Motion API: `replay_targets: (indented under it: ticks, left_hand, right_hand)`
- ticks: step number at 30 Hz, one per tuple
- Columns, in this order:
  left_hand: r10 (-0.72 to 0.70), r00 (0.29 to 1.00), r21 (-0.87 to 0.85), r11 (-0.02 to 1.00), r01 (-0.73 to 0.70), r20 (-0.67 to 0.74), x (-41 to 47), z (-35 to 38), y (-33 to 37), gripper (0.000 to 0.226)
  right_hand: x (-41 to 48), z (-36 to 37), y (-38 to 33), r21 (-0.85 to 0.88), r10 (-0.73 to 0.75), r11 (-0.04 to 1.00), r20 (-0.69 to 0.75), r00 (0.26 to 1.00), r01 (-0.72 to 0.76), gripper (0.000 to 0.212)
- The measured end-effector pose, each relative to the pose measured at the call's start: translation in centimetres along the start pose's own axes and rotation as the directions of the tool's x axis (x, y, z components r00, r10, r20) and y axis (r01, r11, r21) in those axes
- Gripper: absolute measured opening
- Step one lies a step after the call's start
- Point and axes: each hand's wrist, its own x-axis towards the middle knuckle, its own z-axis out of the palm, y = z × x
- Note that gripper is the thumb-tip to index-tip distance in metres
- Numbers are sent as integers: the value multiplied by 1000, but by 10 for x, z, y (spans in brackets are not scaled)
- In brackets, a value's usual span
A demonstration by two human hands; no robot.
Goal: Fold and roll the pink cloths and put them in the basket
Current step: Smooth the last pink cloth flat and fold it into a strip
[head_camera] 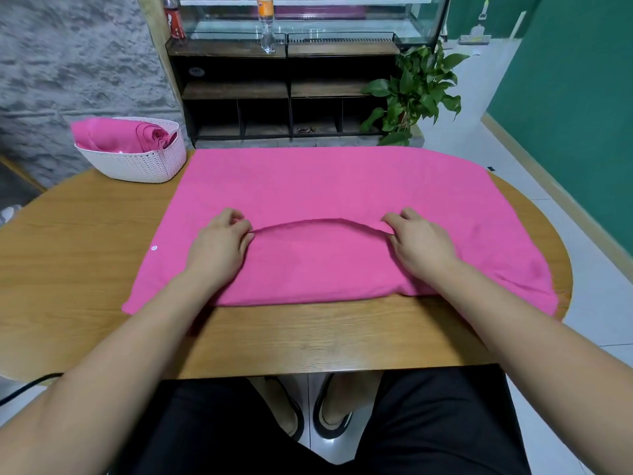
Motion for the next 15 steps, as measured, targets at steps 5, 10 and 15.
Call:
replay_targets:
  ticks: [5,10,15]
  left_hand:
    - [-60,992,-70,995,68,113,18,27,-19,50]
    - [-94,975,-19,995,100,202,17,28,-16,58]
    - [-86,976,-26,995,93,202,5,26,-16,58]
  right_hand:
    - [24,39,12,-63,-2,998,53,999,6,47]
    - [26,47,21,62,26,998,103,994,-32,56]
    - [11,46,21,103,15,994,103,995,-26,57]
